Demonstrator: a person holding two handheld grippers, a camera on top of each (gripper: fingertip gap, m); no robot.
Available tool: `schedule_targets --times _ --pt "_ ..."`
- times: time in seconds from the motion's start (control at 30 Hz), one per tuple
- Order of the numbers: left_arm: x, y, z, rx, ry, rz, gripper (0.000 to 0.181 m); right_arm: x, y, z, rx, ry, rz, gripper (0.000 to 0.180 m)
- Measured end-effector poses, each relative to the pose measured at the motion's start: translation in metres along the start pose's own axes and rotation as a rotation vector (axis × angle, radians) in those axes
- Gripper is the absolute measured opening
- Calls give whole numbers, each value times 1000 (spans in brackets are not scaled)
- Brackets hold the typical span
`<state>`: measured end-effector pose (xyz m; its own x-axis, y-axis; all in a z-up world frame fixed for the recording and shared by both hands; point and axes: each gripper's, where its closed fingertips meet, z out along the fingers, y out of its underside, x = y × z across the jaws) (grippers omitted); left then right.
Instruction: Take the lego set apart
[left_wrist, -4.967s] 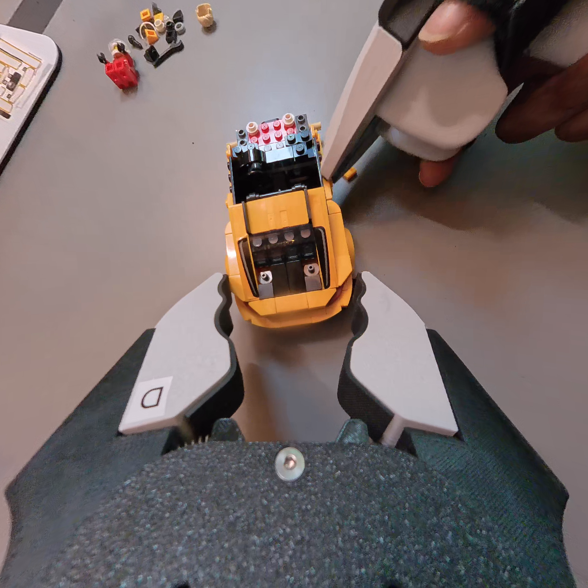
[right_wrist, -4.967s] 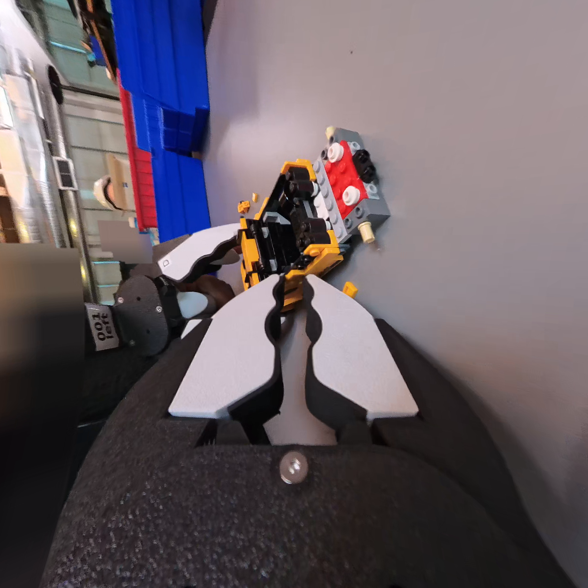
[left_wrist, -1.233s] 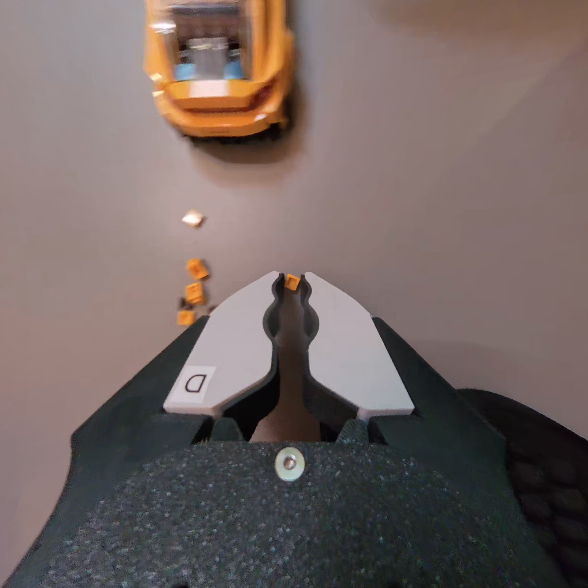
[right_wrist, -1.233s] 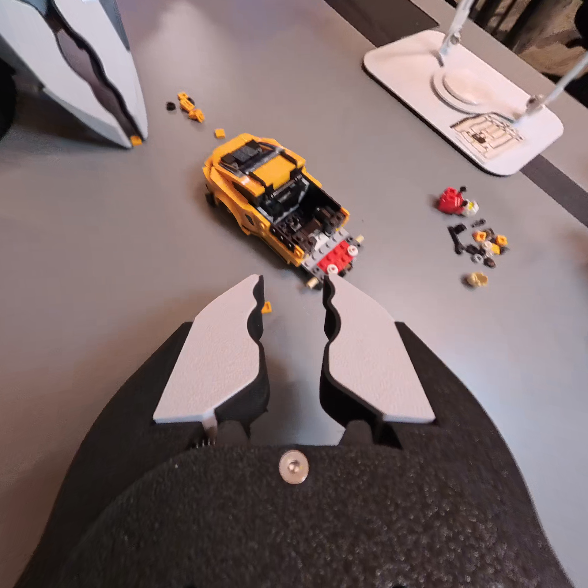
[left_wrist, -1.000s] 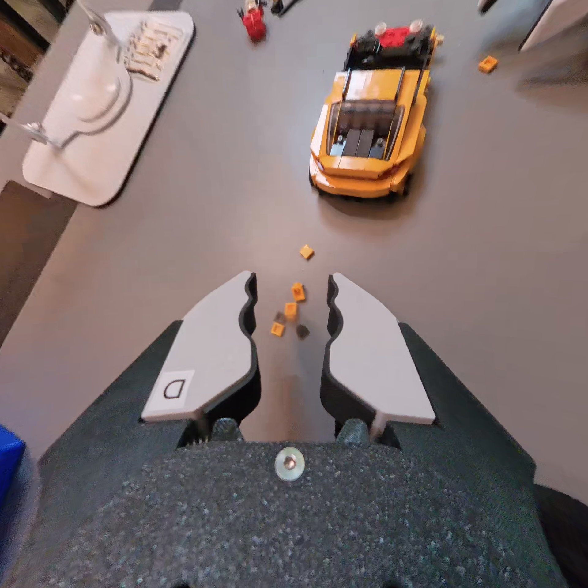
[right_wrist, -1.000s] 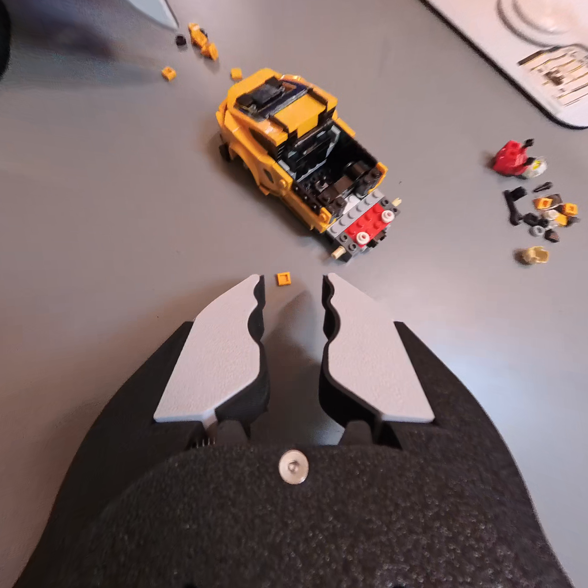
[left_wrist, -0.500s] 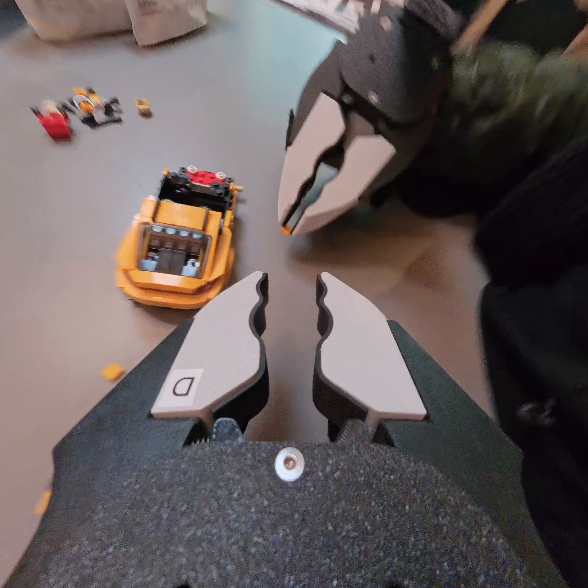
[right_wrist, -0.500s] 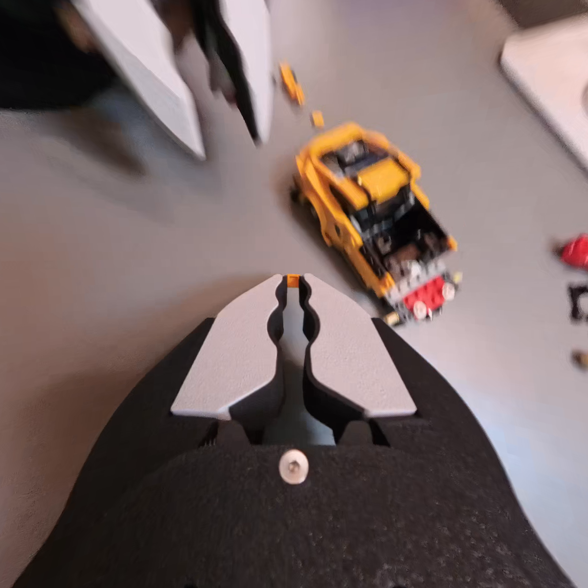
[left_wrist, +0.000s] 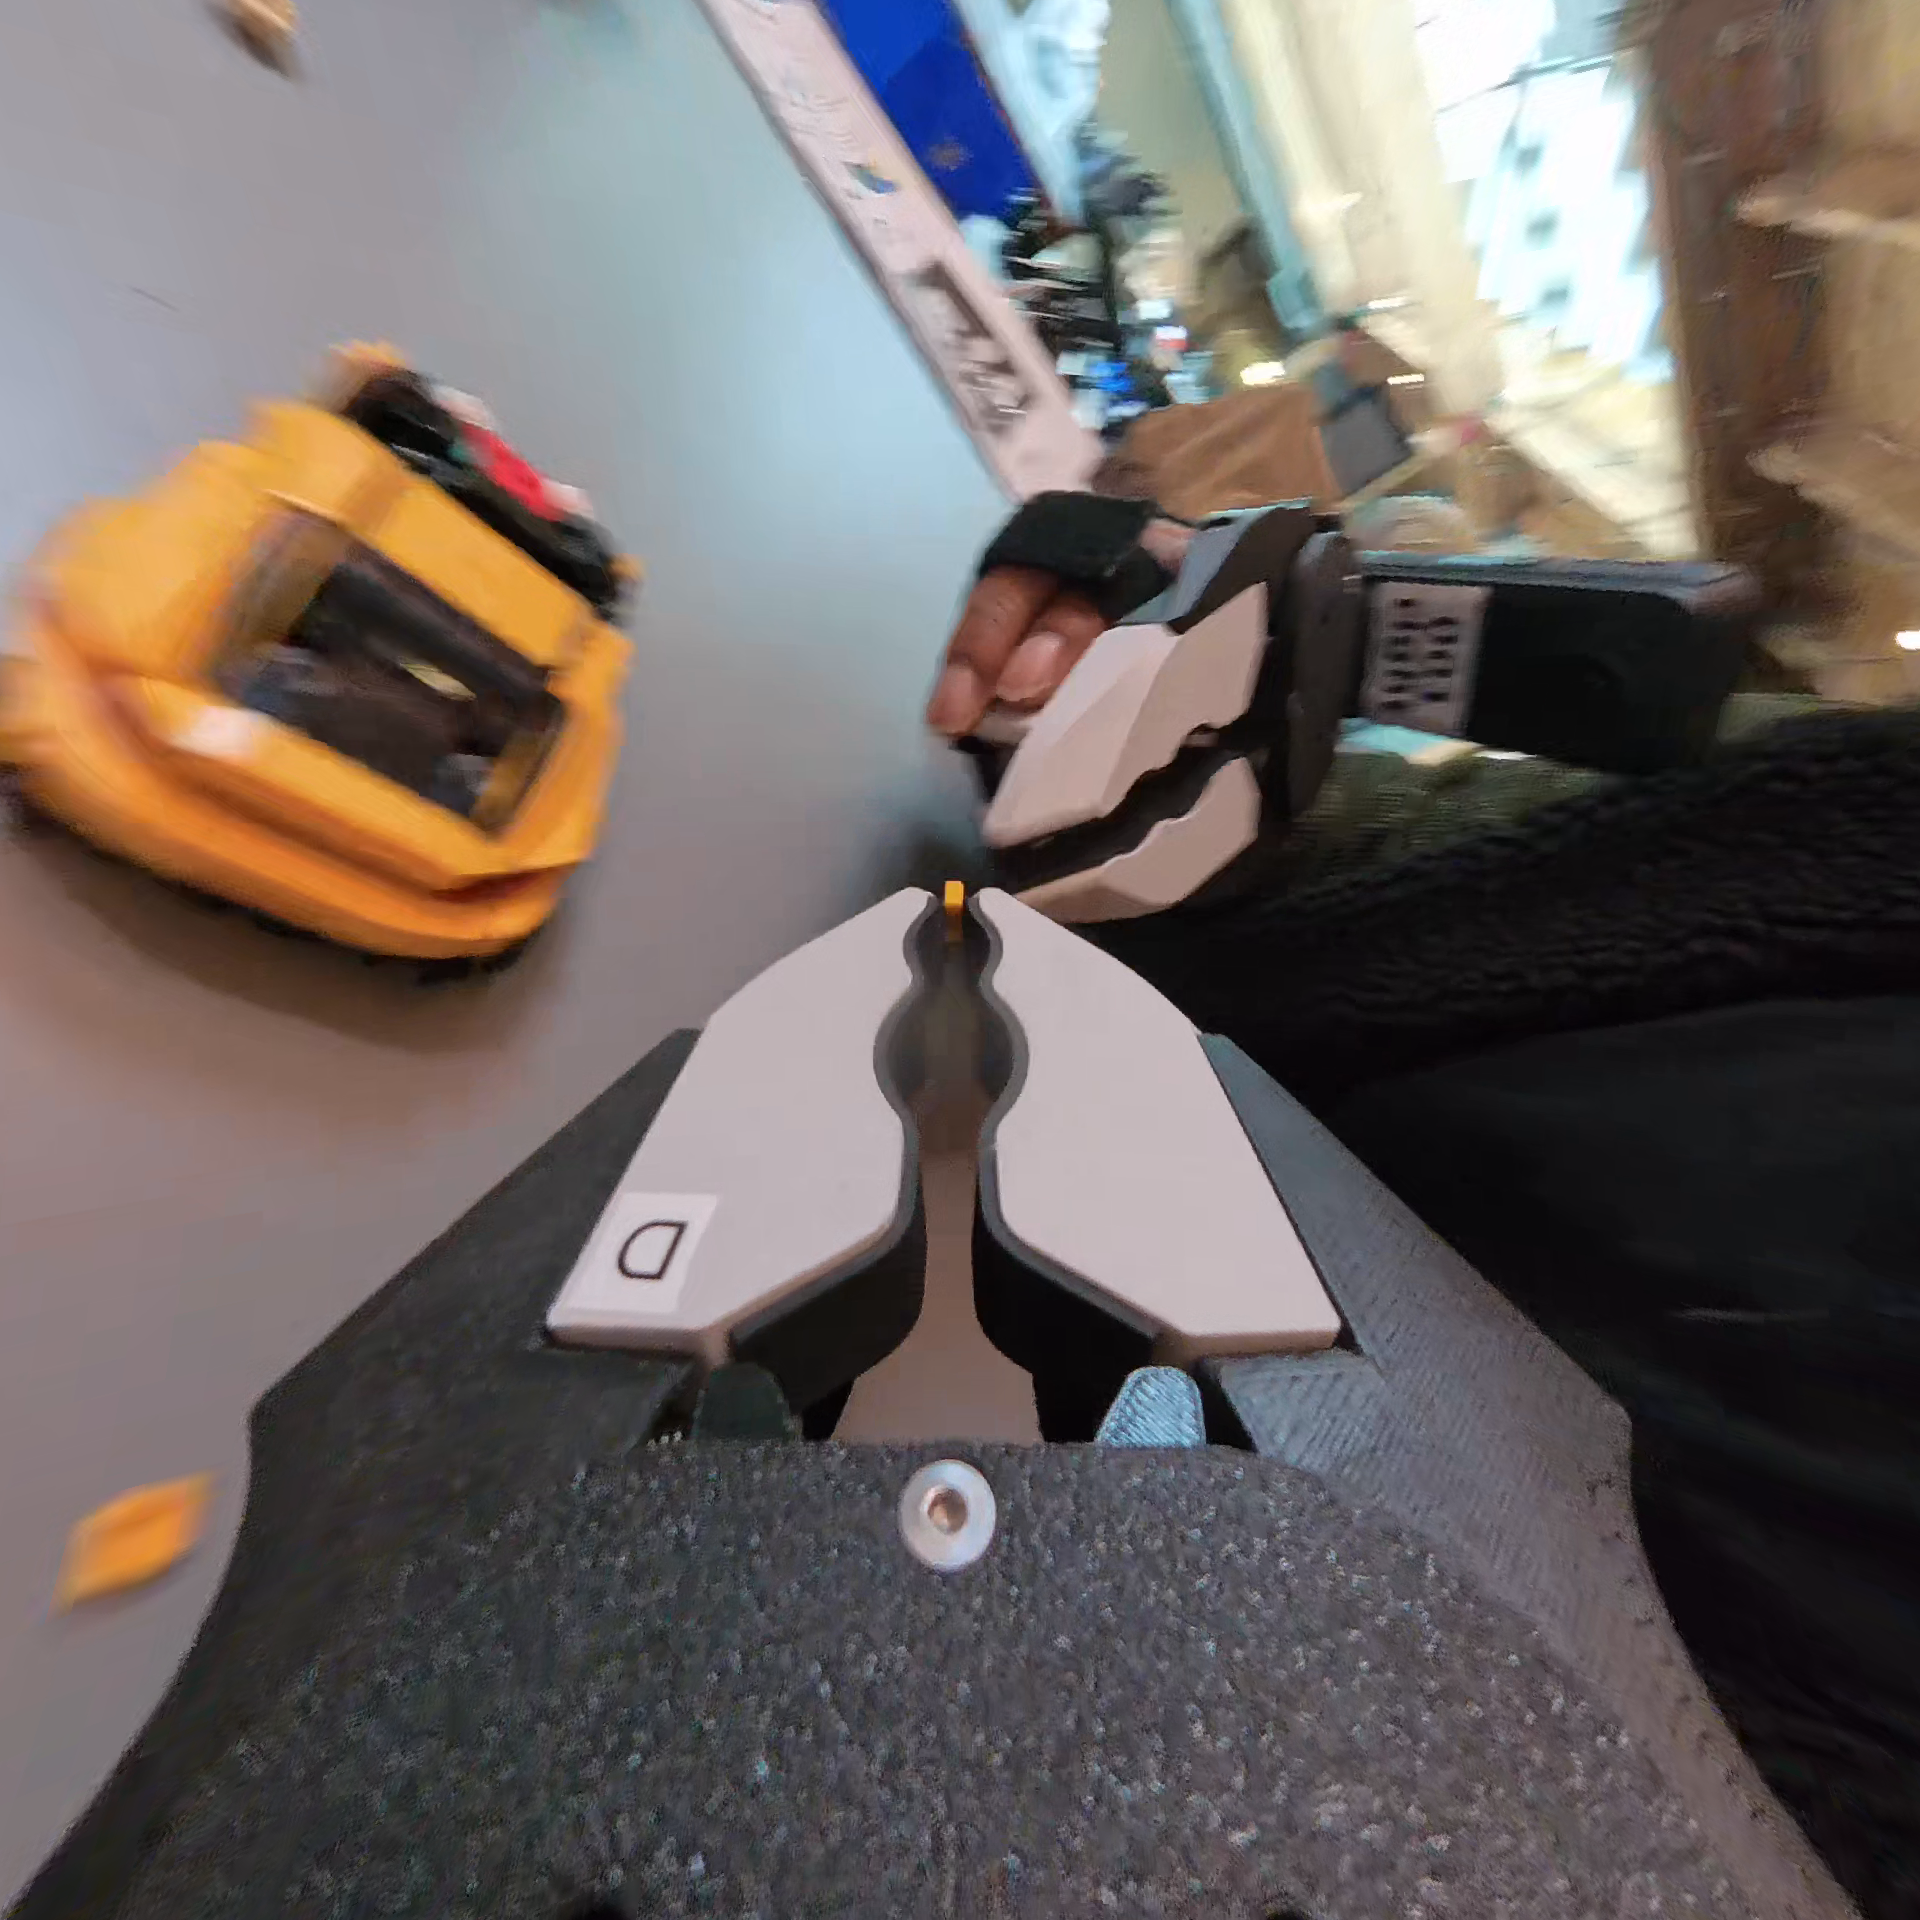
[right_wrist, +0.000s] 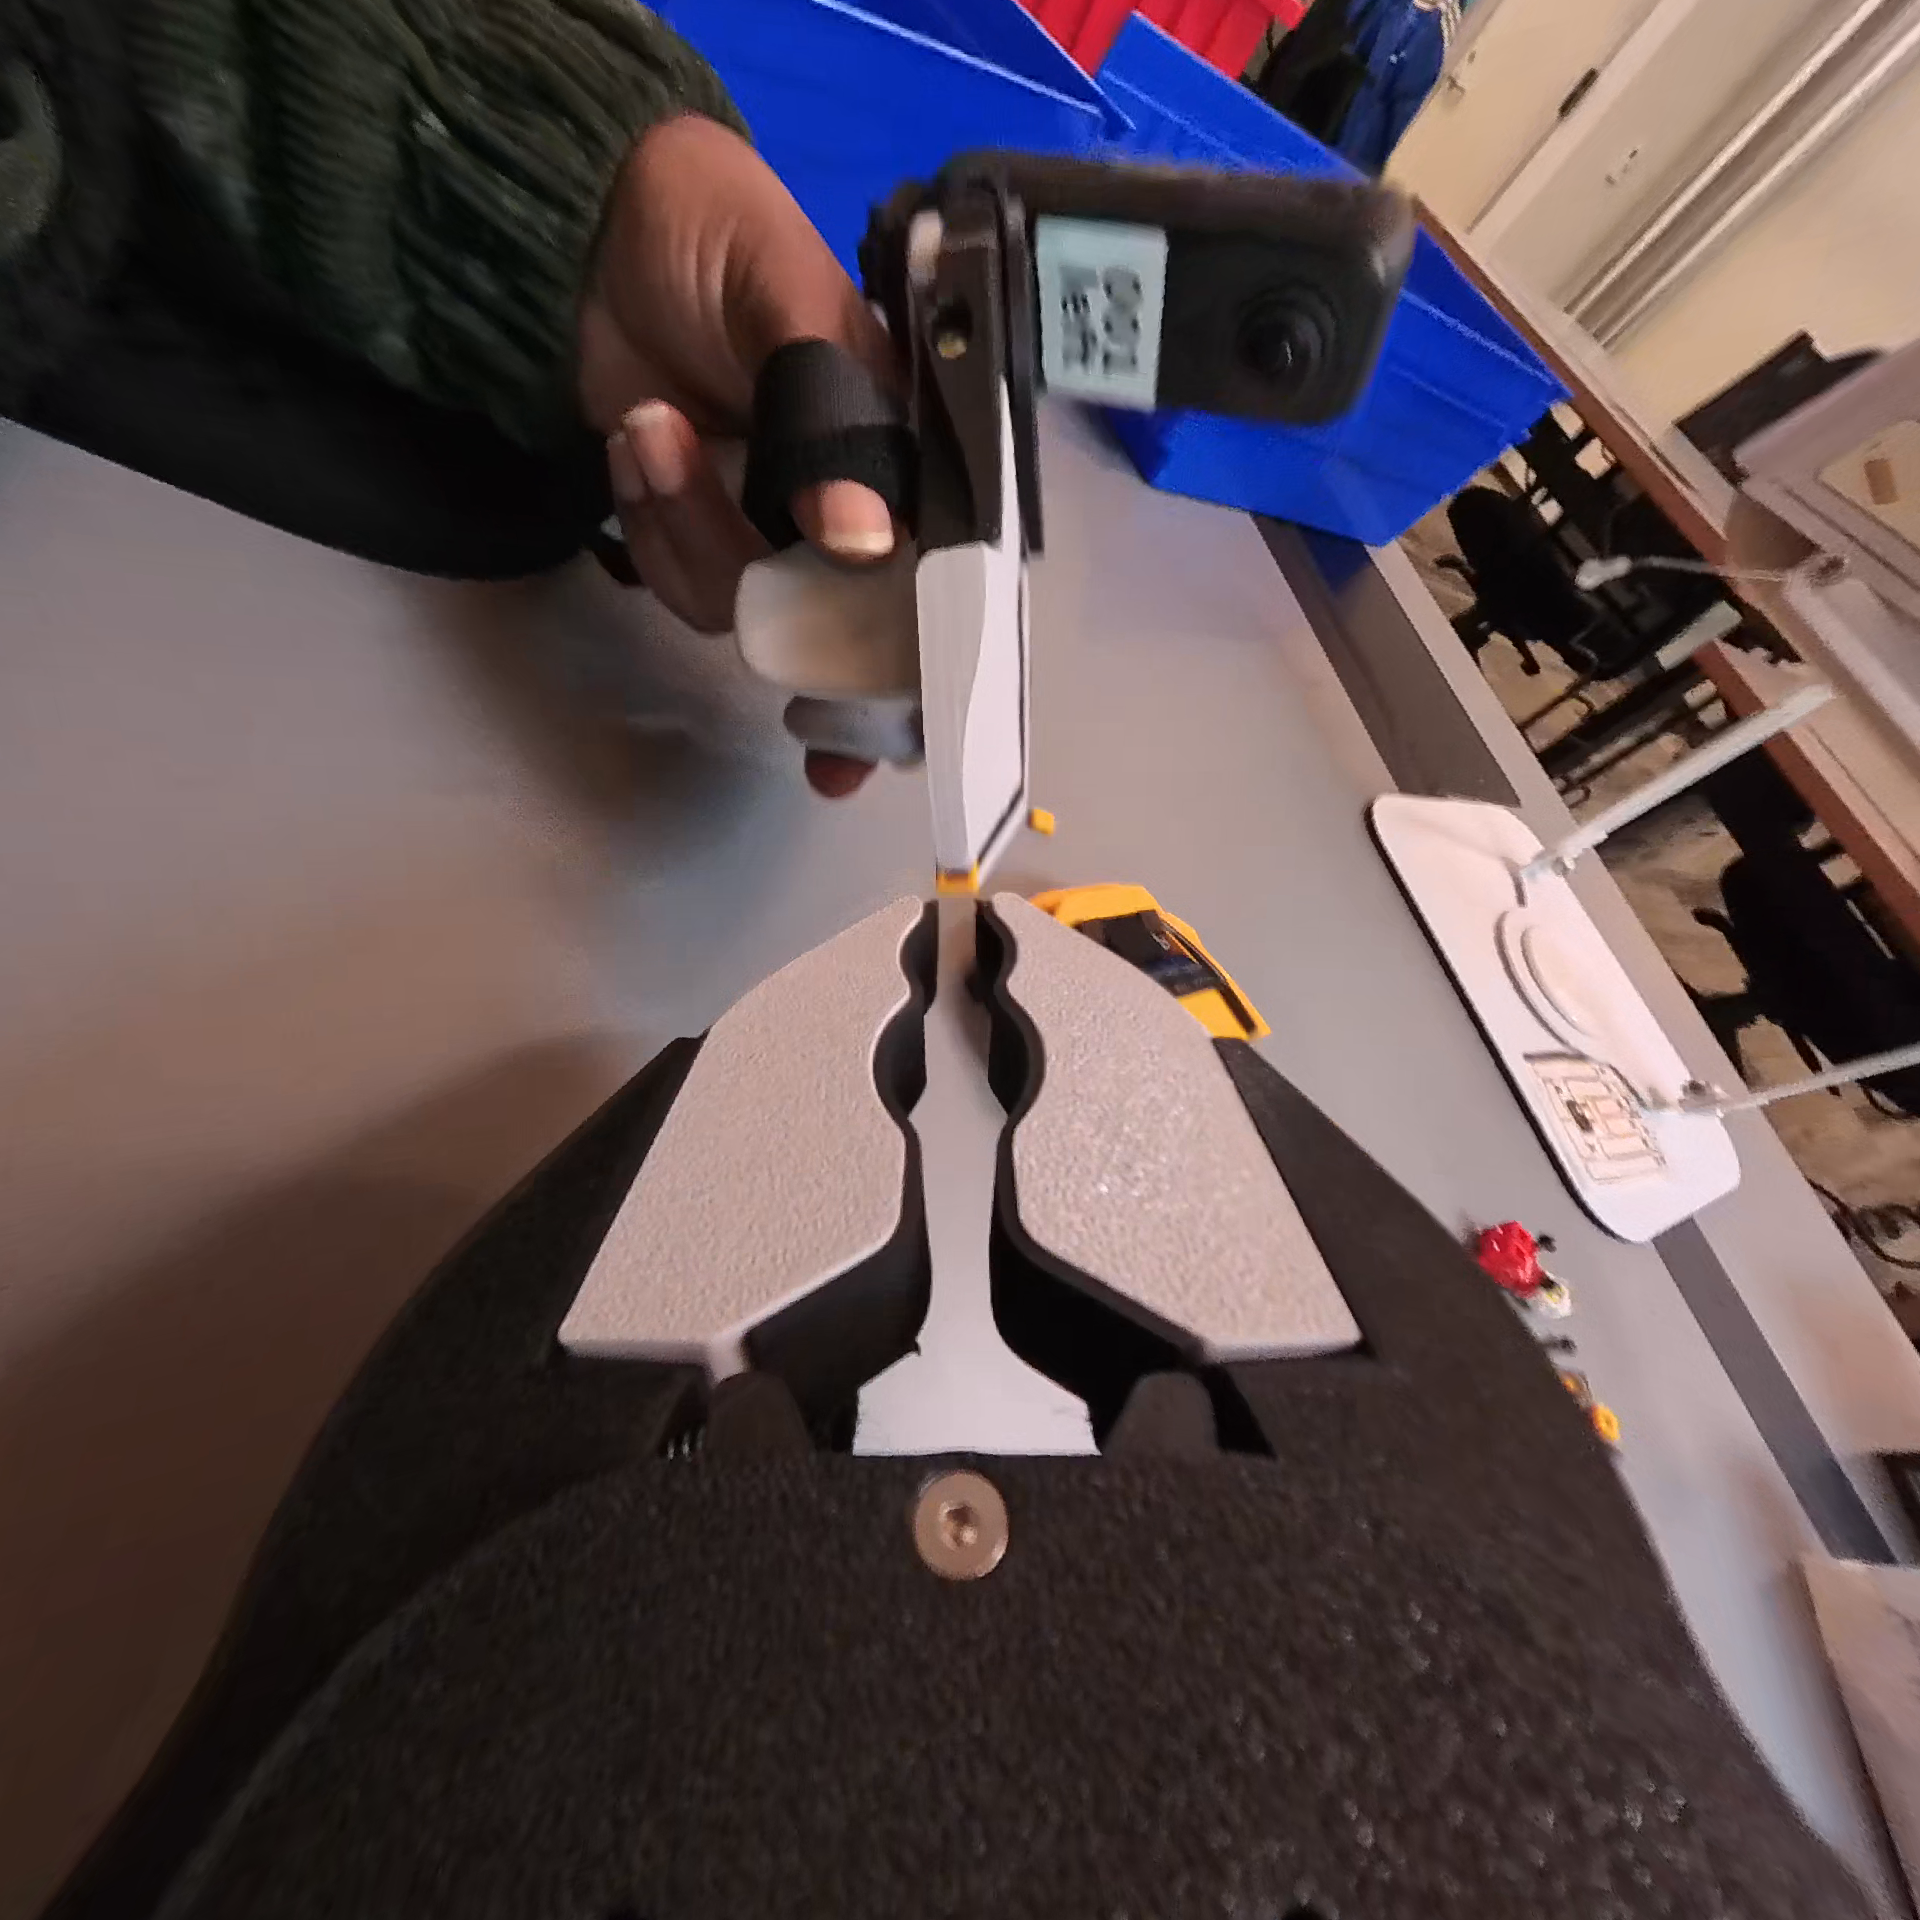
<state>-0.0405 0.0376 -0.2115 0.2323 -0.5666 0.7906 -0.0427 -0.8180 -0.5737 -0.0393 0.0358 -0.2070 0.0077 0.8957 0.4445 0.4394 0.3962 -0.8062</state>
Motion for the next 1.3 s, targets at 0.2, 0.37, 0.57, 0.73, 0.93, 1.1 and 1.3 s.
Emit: schedule_targets --times 0.2,0.37,0.57,0.73,0.93,1.1,1.3 --pt "-97 -5 -81 -173 -818 385 5 31 54 -3 -167 58 246 19" --pt "-115 0 -94 -251 -929 427 16 34 64 2 -180 62 301 21" --pt "-106 -6 -92 -252 -896 561 48 37 68 3 -190 78 292 23" --pt "-90 -6 -81 -239 -788 633 65 36 74 11 -244 57 202 23" --pt "-74 -16 -49 -191 -635 675 74 39 84 21 -363 47 -46 23" --pt "-96 -29 -10 -328 -639 791 89 39 83 27 -415 21 -261 16" --pt "-109 -23 11 -420 -600 814 86 40 86 28 -462 14 -446 13"
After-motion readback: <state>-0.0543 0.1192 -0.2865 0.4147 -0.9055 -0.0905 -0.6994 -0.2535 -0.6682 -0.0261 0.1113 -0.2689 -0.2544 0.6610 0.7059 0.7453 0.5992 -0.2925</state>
